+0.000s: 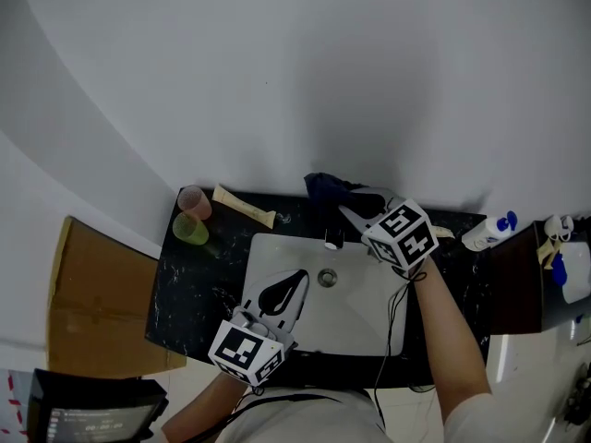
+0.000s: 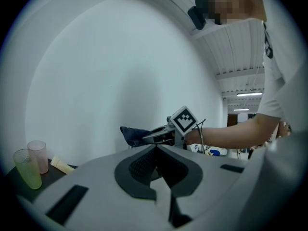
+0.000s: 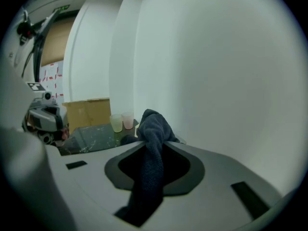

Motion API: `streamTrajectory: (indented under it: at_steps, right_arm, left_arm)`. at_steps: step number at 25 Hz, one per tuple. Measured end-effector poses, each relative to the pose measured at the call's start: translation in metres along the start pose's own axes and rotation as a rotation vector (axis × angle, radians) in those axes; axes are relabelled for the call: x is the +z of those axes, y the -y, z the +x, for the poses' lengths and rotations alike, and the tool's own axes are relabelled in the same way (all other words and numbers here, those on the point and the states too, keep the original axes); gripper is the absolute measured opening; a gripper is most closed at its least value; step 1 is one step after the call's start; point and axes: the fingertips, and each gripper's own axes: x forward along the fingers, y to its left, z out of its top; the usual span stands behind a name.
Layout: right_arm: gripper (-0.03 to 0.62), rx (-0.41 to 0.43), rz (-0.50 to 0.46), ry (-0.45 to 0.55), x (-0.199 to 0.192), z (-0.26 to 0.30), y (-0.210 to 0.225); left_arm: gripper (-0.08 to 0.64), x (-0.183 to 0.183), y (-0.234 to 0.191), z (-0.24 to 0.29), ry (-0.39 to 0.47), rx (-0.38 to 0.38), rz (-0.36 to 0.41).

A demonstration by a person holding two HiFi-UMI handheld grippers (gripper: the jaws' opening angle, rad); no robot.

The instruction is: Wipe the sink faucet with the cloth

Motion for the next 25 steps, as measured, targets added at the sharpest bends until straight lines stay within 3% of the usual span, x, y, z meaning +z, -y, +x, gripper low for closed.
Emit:
streamTrajectory:
  at_steps: [4, 9, 16, 18, 25]
  right_arm:
    - [0.089, -0.041, 0.085, 0.006, 0.007, 0.019, 0.036]
    - [0.089, -0.099, 0.109, 0.0, 0.014, 0.029, 0.057]
    - [0.089, -0.039, -0.004, 0.109, -0.001, -0.012, -0.022]
    - [0.089, -0.06, -0.022, 0.116, -0.009, -0.024, -0.041]
    - [0.089, -0.103, 0.02, 0.156, -0.03, -0.041, -0.064]
  left_arm:
    - [0.0, -0.006, 0.004, 0.001, -0.005, -0.008, -0.003]
    - [0.0, -0.012, 0.006, 0.015, -0.02, -0.021, 0.007]
    - [0.0, -0.002, 0.007, 0.016, -0.023, -0.019, -0.02]
    - [0.0, -0.005, 0.009, 0.013, -0.023, -0.028, -0.03]
    - [0.0, -0.008, 0.012, 0.007, -0.041, -0.024, -0.027]
